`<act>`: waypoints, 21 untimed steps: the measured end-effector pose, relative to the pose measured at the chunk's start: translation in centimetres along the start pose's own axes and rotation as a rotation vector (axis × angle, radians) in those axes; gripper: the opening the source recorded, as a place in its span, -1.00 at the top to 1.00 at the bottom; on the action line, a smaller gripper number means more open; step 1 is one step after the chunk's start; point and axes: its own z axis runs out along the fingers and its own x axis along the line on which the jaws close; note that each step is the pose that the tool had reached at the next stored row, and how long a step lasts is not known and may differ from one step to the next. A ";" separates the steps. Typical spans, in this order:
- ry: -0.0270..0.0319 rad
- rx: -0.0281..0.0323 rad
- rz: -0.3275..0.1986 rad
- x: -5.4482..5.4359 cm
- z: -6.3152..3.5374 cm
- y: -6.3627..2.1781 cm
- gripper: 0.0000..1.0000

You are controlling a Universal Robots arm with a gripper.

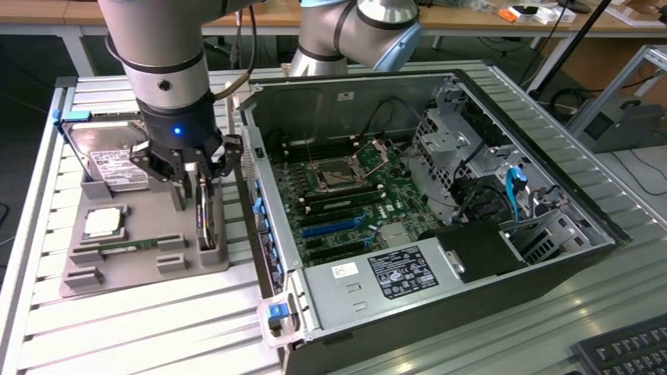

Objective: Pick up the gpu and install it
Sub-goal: 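Pick up the gpu and move the gpu toward the slot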

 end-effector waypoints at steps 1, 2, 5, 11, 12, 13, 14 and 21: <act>-0.0001 0.0002 0.000 0.0 0.19 0.04 0.28; -0.0001 0.0005 0.000 0.0 0.38 0.09 0.28; -0.0001 0.0011 0.000 0.0 1.08 0.24 0.28; 0.0000 0.0012 0.000 0.1 1.42 0.29 0.28; 0.0000 0.0012 0.000 0.1 1.43 0.29 0.28; -0.0001 0.0011 0.000 0.1 1.43 0.29 0.28; -0.0001 0.0011 0.000 0.1 1.43 0.29 0.28; -0.0001 0.0011 0.000 0.1 1.43 0.29 0.47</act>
